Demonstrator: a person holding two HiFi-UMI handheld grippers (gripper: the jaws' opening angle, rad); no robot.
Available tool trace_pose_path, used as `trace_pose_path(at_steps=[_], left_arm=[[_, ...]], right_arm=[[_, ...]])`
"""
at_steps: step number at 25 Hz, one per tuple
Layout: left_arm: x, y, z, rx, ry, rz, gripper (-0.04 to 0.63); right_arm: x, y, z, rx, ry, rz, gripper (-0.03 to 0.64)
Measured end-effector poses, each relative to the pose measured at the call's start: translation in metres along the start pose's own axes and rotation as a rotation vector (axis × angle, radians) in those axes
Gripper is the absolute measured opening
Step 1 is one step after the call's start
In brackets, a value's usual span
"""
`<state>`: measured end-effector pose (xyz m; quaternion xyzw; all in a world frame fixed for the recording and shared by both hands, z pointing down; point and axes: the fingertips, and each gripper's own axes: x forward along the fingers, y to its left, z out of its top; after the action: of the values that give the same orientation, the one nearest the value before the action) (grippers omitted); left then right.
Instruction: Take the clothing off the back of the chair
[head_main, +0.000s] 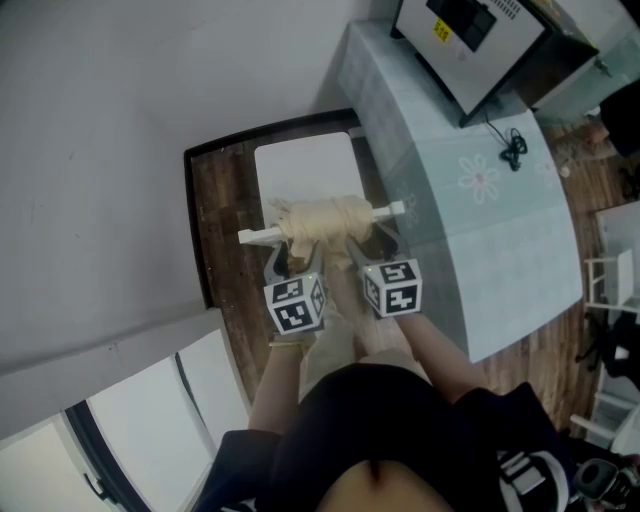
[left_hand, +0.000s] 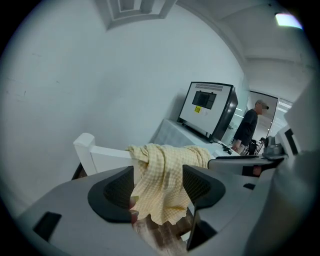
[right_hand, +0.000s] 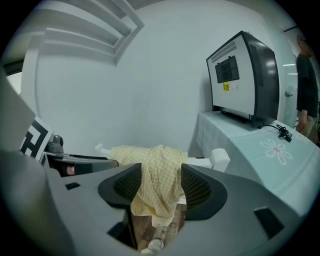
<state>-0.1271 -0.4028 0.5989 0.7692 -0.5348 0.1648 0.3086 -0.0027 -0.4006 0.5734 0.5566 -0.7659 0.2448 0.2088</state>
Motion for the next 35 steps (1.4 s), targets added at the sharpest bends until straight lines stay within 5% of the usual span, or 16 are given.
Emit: trace_pose_path(at_steps=[24,35], left_arm=[[0.03,0.005,-0.008,-0.042,0.024,-0.012,0.298],[0.033,-0.005,-0.008,-0.038,0.051,-0.036,0.172]], right_arm=[[0.03,-0.012,-0.012,0.026,0.04,-0.031,0.248],[0.033,-0.006,-0.012,0.029,0.056,0.011,0.117]])
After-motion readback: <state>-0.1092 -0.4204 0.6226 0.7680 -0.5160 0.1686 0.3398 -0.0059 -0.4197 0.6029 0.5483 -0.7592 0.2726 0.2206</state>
